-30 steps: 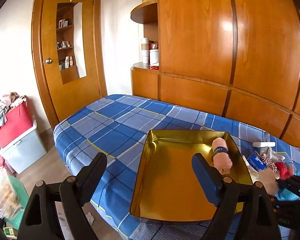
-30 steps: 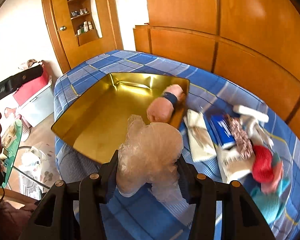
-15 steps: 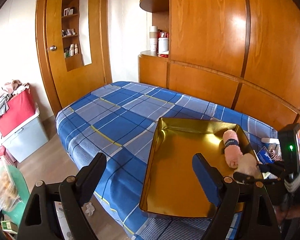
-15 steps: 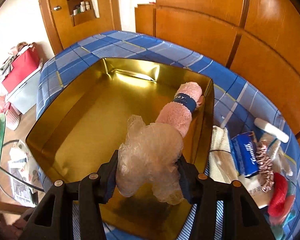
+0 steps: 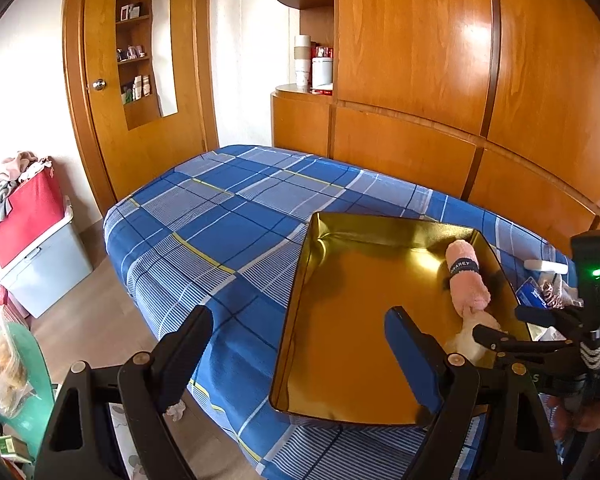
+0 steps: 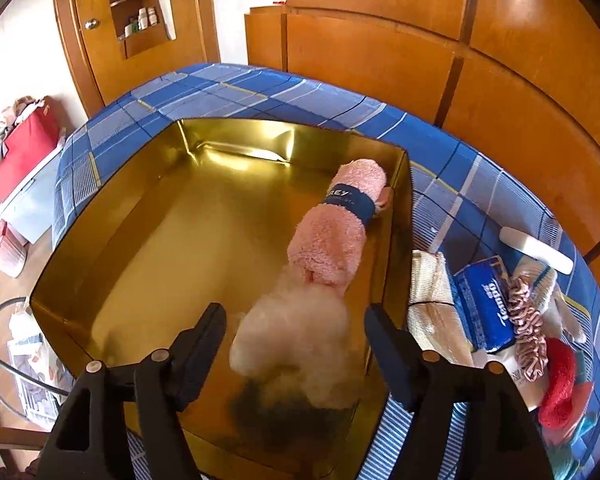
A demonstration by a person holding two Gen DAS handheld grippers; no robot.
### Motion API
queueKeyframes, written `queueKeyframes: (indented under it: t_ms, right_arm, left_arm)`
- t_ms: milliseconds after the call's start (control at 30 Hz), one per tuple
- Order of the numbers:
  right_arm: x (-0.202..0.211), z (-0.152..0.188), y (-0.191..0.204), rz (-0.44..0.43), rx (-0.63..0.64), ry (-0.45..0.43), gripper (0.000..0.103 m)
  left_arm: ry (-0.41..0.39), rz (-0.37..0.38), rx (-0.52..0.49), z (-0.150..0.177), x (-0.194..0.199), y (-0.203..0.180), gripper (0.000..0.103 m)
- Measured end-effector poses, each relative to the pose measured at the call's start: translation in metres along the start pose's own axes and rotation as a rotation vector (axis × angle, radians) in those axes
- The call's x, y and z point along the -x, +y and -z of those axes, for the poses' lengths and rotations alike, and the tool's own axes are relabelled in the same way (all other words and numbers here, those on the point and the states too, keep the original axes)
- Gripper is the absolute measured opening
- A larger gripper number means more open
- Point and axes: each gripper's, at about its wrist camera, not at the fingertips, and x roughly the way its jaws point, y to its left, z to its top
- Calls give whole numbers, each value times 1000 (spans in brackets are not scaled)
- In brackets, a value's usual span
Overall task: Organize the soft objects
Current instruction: 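Carry the plastic bag into the tray beside the towel and release it with right, then move left gripper to the pile and grasp the pink scrunchie while right moves toward the teal plush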
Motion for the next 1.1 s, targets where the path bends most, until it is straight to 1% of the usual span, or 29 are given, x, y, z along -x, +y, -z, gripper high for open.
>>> queueKeyframes:
  t_ms: [333,500,633,833,1000,1100]
  right_arm:
    - [35,12,-12,37,-77,-92,74]
    - [53,23,-26,64,-114,-124,74]
    - [68,34,-37,91,-128,-152,74]
    - [98,59,-77,142,-202,-180,74]
    - [118,83,-119,211,-276,-182,74]
    - [129,97,-143,258,-314,-187,74]
  left_arm:
    - [14,9,-20,5,-2,-8,88]
    - [21,28,-40,7,-1,-16,88]
    - [31,65,-63,6,-1,-24,88]
    - [27,118,-147,2,5,-52,88]
    - [29,171,-222,-1,9,-82,88]
    - [24,204,-284,-2,12,-104,88]
